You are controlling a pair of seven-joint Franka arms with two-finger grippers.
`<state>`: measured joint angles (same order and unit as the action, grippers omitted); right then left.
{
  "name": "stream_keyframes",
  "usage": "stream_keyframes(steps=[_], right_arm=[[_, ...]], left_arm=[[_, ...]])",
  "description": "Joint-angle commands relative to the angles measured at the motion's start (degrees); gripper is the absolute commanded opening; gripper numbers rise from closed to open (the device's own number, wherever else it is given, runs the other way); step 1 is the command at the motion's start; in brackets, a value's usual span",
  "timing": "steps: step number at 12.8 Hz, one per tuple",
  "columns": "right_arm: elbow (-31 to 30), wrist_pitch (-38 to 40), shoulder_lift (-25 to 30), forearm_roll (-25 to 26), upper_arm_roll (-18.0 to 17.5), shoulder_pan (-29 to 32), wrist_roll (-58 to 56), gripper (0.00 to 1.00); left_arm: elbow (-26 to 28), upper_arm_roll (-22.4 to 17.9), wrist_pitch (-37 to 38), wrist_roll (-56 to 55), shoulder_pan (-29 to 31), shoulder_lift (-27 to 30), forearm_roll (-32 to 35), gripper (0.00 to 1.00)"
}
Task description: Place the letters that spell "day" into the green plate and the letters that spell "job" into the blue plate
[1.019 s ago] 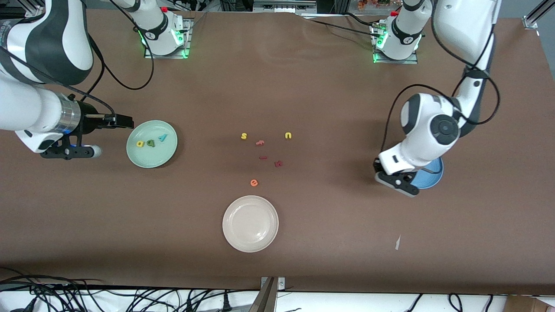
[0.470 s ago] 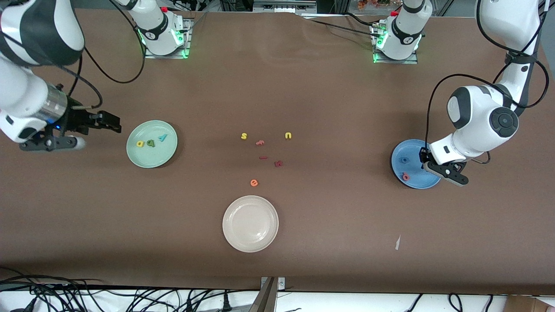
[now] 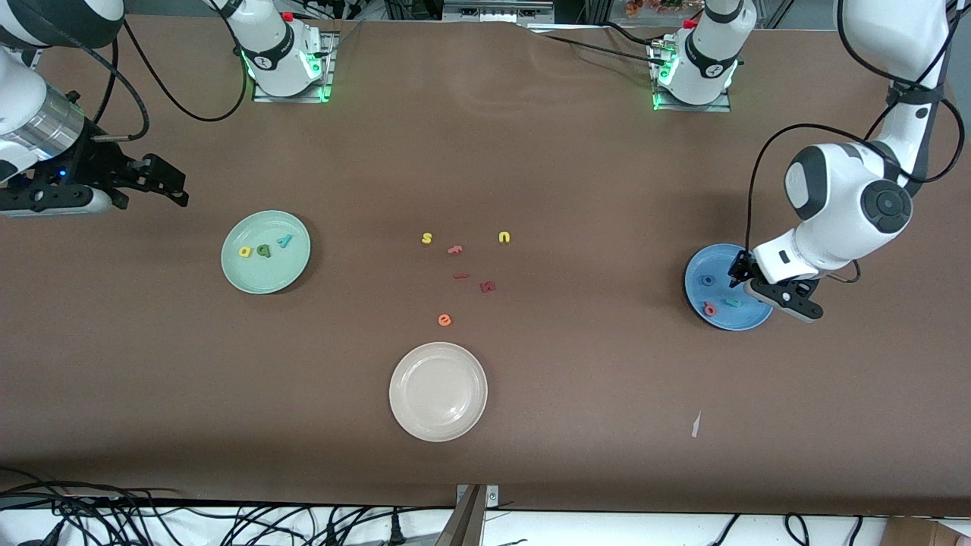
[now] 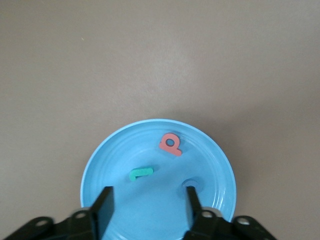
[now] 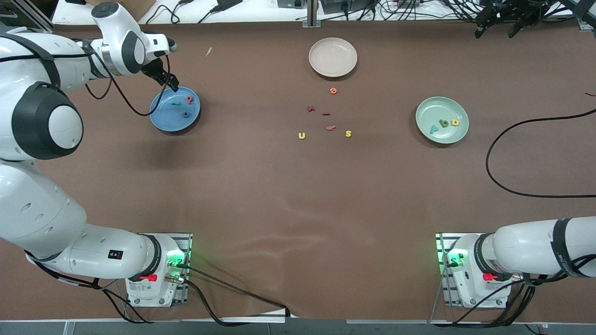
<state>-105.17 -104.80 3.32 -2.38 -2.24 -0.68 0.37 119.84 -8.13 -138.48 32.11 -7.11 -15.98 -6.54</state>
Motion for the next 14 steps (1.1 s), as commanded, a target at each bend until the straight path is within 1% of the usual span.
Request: stream_keyframes(steps=[1,2,3,4,5,6,7,8,9,11,12,13,14], right_arm=[[2.22,5.70,0.82,0.10,-0.49,1.38,-0.02,1.00],[4.42,9.66,0.03,-0.07,0.47,1.38,-0.02,1.00],[4.53,10.05,-0.06,-0.86,0.66,1.47,0.16,1.00],[4.71,9.88,-0.15,-1.22,0.57,1.73,0.42,1.00],[4.53,8.83,-0.50,-1.22,0.48,2.00,0.25,1.00],[4.62,7.78,-0.68,-0.70,0.31,2.87,-0.10,1.00],[4.97,5.94,-1.98,-0.69,0.13,3.23,-0.11,1.00],[5.41,5.49,-3.91,-0.60,0.31,3.23,-0.28,1.00],[5.67,5.22,-3.93,-0.34,0.40,3.14,-0.20,1.00],[6.64,5.22,-4.02,0.19,0.22,3.06,-0.11,1.00],[6.64,5.74,-4.02,0.10,0.31,2.88,-0.11,1.00],[6.90,5.75,-4.19,0.19,0.40,2.62,-0.11,1.00],[7.25,5.75,-4.37,1.06,0.22,2.61,0.42,1.00]], left_arm=[[3.38,0.57,0.05,-0.38,0.95,5.86,1.27,1.00],[4.43,0.57,0.05,-0.38,1.04,7.53,1.27,1.00],[4.61,0.57,0.05,-0.47,1.13,8.85,1.18,1.00],[4.53,0.65,0.05,-0.47,1.13,11.47,1.18,1.00],[4.53,0.74,1.79,-0.38,1.13,14.72,1.27,1.00],[3.48,0.66,6.59,-0.47,1.13,16.58,1.27,1.00],[0.69,0.31,9.86,-0.47,1.22,17.29,1.27,1.00],[-3.17,-0.04,14.24,-0.47,2.52,17.30,1.36,1.00],[-8.08,-0.05,20.12,-0.47,3.67,17.30,1.71,1.00],[-14.17,0.13,28.84,-0.56,3.77,18.00,3.63,1.00],[-14.80,0.48,30.96,-0.99,3.68,19.40,4.95,1.00],[-14.46,0.65,32.20,-3.00,3.16,21.93,6.18,1.00],[-14.55,0.92,35.17,-6.15,2.72,24.05,6.80,1.00]])
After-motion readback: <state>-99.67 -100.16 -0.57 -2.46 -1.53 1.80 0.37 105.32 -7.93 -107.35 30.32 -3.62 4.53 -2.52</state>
